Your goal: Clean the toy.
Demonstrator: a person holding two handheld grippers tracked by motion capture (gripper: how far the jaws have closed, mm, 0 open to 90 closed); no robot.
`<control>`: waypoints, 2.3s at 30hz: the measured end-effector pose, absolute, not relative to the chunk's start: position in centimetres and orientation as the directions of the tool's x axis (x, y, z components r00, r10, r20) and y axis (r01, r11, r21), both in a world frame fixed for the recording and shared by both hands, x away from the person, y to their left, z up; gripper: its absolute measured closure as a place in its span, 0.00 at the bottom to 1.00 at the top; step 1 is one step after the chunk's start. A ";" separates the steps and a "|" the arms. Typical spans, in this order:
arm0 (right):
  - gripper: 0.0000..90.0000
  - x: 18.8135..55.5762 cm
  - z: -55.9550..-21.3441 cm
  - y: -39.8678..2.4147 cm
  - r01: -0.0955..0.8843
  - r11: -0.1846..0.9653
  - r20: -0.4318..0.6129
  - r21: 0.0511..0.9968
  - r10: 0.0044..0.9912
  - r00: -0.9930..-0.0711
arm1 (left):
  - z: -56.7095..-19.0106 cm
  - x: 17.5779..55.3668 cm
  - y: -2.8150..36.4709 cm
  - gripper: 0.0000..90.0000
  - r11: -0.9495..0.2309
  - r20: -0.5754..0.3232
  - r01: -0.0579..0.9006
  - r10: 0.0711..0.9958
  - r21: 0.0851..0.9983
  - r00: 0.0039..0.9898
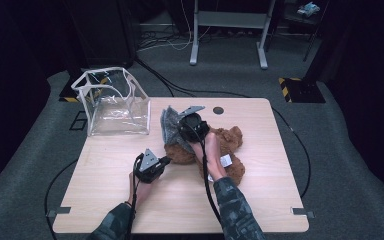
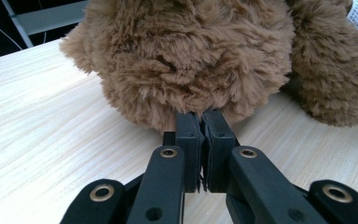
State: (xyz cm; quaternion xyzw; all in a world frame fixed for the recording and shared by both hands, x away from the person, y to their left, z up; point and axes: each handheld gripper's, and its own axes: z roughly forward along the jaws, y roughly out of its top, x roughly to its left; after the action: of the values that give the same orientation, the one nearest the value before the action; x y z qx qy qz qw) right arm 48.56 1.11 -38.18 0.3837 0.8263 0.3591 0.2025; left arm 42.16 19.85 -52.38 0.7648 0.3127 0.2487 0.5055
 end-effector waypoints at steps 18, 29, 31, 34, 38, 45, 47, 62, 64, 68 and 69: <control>0.88 49.6 -38.6 -1.6 0.527 0.422 -0.092 0.738 0.836 -0.541 | -52.3 42.1 19.9 0.96 -0.289 0.056 0.231 0.726 0.929 0.686; 0.88 47.3 -39.2 -0.9 0.486 0.444 -0.072 0.753 0.790 -0.609 | -52.3 42.1 19.9 0.96 -0.290 0.056 0.231 0.725 0.929 0.686; 0.88 47.0 -39.6 -0.9 0.491 0.444 -0.064 0.750 0.787 -0.614 | -52.3 42.1 19.9 0.96 -0.292 0.057 0.230 0.724 0.928 0.688; 0.88 46.4 -39.8 -1.0 0.483 0.457 -0.071 0.747 0.777 -0.626 | -52.3 42.1 19.9 0.96 -0.293 0.058 0.230 0.723 0.928 0.688; 0.88 45.4 -40.2 -0.9 0.488 0.465 -0.057 0.739 0.765 -0.642 | -52.3 42.1 19.9 0.96 -0.292 0.056 0.231 0.724 0.928 0.688; 0.88 43.0 -42.5 -0.8 0.506 0.498 -0.029 0.704 0.732 -0.680 | -52.3 42.1 19.9 0.96 -0.289 0.055 0.231 0.726 0.929 0.685; 0.88 42.8 -43.2 -0.8 0.498 0.524 -0.039 0.691 0.715 -0.698 | -52.3 42.1 19.9 0.96 -0.290 0.054 0.233 0.725 0.928 0.686; 0.88 42.9 -39.4 -2.6 0.454 0.431 -0.041 0.780 0.759 -0.649 | -52.3 42.1 20.0 0.96 -0.291 0.057 0.230 0.724 0.929 0.687; 0.88 43.8 -38.9 -2.6 0.445 0.434 -0.067 0.783 0.771 -0.633 | -52.3 42.1 20.0 0.96 -0.290 0.057 0.230 0.724 0.929 0.687; 0.88 45.3 -39.2 -2.1 0.466 0.417 -0.061 0.781 0.792 -0.607 | -52.3 42.1 20.0 0.96 -0.291 0.060 0.227 0.725 0.929 0.686; 0.88 45.6 -39.5 -2.0 0.475 0.423 -0.054 0.772 0.788 -0.613 | -52.3 42.1 20.0 0.96 -0.292 0.059 0.228 0.725 0.929 0.687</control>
State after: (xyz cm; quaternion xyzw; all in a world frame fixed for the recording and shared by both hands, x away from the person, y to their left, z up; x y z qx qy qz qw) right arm 45.64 -2.02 -39.46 0.3864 0.8170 0.3731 0.2098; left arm 42.14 19.99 -52.27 0.7655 0.3110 0.2449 0.5073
